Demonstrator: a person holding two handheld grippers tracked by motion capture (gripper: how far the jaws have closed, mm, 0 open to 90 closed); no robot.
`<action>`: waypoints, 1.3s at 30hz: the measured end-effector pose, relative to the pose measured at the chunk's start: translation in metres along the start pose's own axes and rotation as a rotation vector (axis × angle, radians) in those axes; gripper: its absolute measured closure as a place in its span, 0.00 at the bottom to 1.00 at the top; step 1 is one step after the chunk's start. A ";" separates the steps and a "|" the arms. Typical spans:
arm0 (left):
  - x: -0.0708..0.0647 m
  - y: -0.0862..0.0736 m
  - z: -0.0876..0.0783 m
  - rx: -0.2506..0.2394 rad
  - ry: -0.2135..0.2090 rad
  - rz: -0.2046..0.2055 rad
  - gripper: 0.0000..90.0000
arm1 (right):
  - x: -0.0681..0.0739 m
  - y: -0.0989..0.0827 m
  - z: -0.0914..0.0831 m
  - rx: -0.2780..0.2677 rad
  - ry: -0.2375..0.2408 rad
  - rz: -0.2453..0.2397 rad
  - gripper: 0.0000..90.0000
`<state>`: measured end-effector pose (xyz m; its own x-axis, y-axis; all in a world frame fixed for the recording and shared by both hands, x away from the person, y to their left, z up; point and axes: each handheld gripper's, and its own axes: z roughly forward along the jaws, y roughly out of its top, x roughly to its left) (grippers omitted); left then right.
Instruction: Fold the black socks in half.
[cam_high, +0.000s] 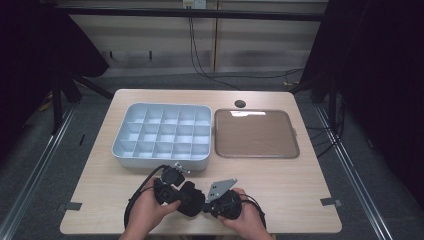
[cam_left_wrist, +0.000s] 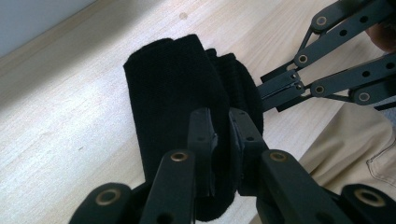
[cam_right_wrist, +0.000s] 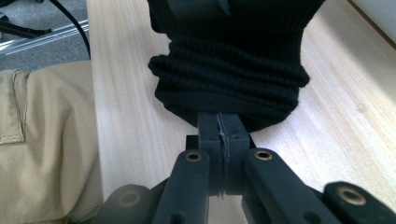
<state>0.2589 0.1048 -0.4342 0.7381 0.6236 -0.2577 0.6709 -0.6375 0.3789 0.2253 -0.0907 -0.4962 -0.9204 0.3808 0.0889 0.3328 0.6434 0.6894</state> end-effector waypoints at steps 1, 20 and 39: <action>0.000 0.000 0.000 0.004 0.002 0.002 0.90 | 0.000 0.000 0.000 -0.001 0.000 -0.002 0.99; -0.003 0.001 0.004 0.003 -0.014 -0.001 0.89 | -0.002 -0.001 0.000 -0.002 -0.010 0.007 0.99; -0.006 0.001 0.009 -0.005 -0.026 0.008 0.88 | -0.002 0.000 0.001 -0.003 -0.014 0.005 1.00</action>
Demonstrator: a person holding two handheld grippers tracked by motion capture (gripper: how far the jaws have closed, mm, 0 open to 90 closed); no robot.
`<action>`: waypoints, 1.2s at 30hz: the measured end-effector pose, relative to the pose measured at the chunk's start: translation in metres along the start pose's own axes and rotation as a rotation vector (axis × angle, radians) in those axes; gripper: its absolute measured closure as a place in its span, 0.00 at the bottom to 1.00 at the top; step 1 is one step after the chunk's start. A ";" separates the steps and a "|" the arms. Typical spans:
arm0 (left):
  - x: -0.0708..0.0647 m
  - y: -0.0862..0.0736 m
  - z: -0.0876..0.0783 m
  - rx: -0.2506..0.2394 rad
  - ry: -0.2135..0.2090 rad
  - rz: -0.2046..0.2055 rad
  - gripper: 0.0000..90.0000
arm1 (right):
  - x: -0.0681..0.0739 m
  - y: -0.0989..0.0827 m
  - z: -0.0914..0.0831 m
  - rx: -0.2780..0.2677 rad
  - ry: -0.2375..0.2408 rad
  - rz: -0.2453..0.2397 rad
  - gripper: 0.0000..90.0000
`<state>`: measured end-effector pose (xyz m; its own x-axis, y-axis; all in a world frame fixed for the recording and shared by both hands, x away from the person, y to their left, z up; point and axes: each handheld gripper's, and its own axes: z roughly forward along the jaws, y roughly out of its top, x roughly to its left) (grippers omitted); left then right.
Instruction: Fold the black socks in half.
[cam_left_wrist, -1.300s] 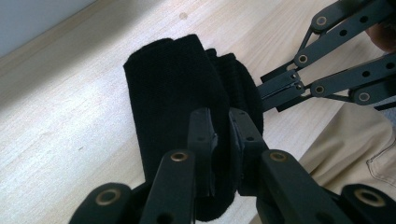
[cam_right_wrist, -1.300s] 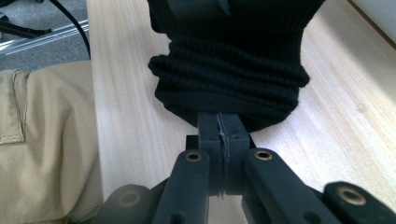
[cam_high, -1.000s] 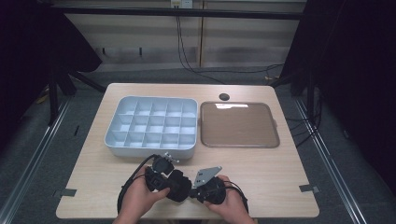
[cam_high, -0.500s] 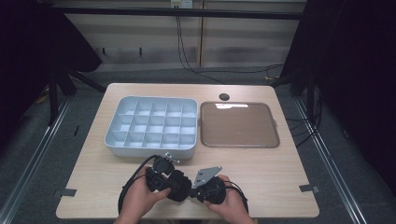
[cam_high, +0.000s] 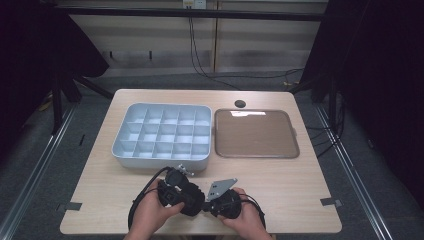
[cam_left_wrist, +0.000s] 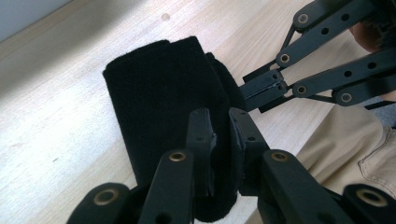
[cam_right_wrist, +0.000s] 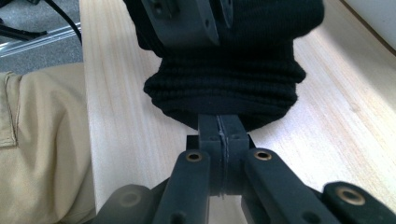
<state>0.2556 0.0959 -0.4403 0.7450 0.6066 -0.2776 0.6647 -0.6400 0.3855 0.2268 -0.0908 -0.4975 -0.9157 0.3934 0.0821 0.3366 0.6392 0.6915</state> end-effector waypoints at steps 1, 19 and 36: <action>0.000 0.000 0.001 0.001 0.003 0.001 0.88 | 0.000 0.000 0.000 0.000 0.000 0.001 1.00; -0.003 0.000 0.017 0.006 0.012 0.012 0.86 | -0.001 -0.001 -0.001 0.002 -0.003 0.003 1.00; 0.006 -0.003 0.016 -0.017 0.056 0.000 0.87 | -0.003 -0.003 -0.004 -0.002 -0.020 0.018 0.99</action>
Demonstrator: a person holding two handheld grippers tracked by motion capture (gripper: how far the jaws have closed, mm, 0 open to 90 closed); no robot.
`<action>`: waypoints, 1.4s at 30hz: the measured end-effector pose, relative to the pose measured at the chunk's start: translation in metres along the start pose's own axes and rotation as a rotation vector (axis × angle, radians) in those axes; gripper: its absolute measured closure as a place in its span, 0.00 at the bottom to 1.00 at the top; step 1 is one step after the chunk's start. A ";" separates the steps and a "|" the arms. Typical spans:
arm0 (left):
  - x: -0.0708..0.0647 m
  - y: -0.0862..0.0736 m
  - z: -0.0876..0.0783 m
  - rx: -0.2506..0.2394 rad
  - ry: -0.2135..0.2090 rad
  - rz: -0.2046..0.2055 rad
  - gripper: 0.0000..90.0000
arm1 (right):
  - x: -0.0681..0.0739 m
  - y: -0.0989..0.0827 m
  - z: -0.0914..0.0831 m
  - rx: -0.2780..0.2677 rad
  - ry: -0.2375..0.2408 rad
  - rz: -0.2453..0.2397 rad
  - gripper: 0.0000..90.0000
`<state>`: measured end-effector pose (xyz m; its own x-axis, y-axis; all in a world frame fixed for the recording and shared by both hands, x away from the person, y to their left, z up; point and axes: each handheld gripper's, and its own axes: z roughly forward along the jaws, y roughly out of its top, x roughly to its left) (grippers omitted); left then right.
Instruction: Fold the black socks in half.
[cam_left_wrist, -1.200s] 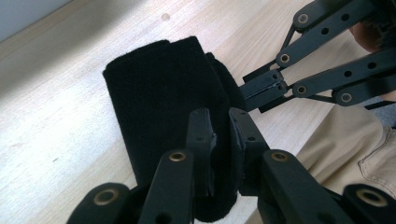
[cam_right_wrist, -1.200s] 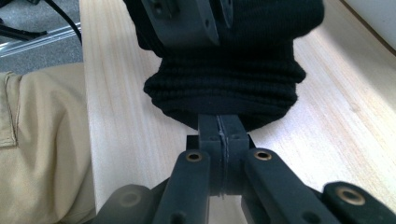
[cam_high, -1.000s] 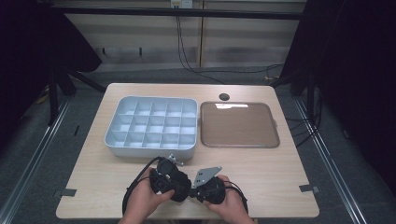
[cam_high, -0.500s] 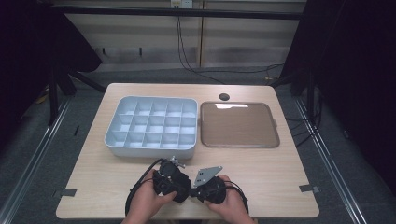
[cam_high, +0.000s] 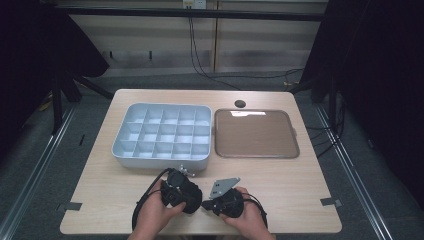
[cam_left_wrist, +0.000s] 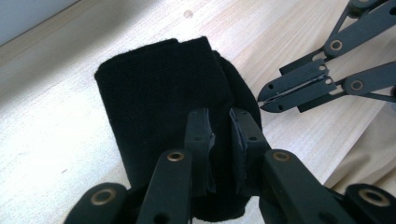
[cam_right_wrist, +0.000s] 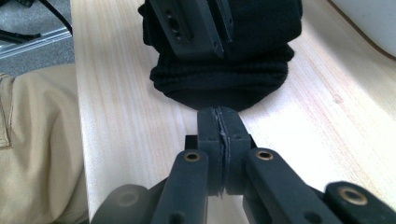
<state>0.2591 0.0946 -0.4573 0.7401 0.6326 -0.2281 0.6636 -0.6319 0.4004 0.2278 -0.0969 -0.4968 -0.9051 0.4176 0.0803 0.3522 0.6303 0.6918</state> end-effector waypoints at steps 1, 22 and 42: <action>-0.001 -0.001 0.000 -0.005 0.000 -0.002 0.86 | 0.000 0.000 0.000 0.001 -0.002 -0.006 0.99; 0.004 0.000 -0.015 -0.025 -0.075 -0.044 0.70 | 0.000 0.000 0.001 -0.001 0.005 -0.004 0.98; -0.001 0.002 -0.008 0.000 -0.090 -0.040 0.71 | 0.000 0.000 0.001 0.003 0.006 -0.005 0.98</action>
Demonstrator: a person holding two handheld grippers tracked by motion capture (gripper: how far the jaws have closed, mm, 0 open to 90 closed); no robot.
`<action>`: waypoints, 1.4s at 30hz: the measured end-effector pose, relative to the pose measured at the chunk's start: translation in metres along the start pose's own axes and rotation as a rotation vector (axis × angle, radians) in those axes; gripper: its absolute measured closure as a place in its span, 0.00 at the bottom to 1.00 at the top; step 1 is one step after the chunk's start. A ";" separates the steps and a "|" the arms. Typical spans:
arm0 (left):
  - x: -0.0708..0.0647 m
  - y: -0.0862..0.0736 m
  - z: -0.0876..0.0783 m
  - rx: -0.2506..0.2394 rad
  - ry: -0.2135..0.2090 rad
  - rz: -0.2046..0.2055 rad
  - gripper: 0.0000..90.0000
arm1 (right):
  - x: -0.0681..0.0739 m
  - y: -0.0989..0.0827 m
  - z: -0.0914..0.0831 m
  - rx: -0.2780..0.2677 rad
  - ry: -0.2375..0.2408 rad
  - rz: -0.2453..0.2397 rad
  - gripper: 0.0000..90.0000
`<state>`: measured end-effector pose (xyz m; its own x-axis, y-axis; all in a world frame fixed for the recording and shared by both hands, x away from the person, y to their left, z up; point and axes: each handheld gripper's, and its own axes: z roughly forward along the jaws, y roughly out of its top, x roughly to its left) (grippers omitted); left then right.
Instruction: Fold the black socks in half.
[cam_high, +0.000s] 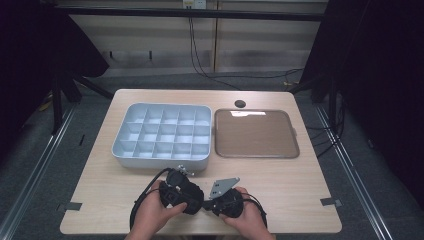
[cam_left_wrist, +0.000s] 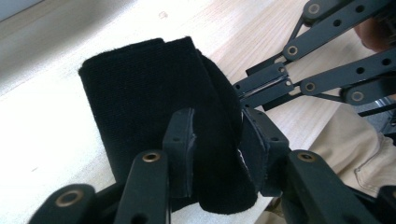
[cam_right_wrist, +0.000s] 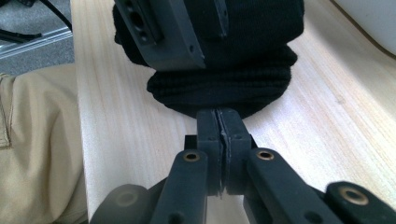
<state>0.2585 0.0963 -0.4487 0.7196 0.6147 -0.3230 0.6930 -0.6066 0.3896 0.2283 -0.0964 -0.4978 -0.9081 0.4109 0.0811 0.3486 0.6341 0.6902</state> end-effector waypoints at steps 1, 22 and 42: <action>0.000 0.000 -0.001 0.001 0.000 0.001 0.71 | 0.000 0.000 0.000 -0.001 0.001 -0.001 0.98; 0.011 0.004 -0.027 -0.060 -0.006 -0.008 0.68 | 0.000 0.000 0.001 -0.004 0.002 -0.005 0.98; 0.040 -0.006 -0.033 -0.097 0.063 -0.098 0.52 | 0.001 0.000 0.001 -0.007 0.004 0.000 0.98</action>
<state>0.2822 0.1408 -0.4356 0.6423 0.7011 -0.3099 0.7502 -0.4922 0.4414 0.2280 -0.0953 -0.4981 -0.9089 0.4085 0.0843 0.3475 0.6296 0.6949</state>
